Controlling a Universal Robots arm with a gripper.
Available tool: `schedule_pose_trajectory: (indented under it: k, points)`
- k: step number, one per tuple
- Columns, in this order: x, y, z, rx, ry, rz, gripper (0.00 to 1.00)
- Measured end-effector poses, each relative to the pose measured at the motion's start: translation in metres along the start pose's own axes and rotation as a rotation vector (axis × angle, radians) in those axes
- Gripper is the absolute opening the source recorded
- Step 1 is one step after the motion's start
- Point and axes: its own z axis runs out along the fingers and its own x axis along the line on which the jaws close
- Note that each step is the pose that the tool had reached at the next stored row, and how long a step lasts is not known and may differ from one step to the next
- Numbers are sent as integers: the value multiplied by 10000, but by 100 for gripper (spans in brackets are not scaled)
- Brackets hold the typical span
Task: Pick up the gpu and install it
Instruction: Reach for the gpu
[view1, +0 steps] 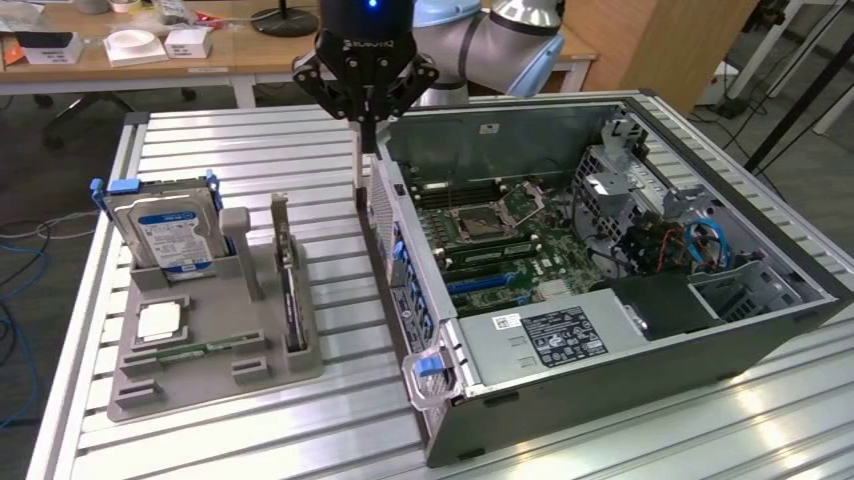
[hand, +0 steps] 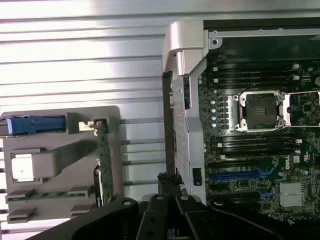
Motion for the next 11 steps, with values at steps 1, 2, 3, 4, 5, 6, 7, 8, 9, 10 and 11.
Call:
schedule_pose_trajectory:
  k: [1, 2, 3, 4, 5, 6, 7, 8, 9, 10, 11]
  points:
    - [14, -1, 0, 0, 0, 0, 11]
    - [27, -3, 0, 0, -1, 0, 11]
    - [41, -4, -1, 0, -1, 0, 11]
    - [56, -6, -1, 0, -1, 0, 11]
    - [70, -8, -2, 0, -1, 1, 11]
    - [85, -10, -2, 0, -1, 0, 11]
    - [100, -12, -3, 0, -1, 1, 11]
    - [114, -14, -3, -1, -1, 0, 11]
    - [129, -16, -4, 0, -2, 0, 11]
    - [143, -18, -4, -1, -2, 1, 11]
    - [158, -21, -4, -1, -2, 0, 11]
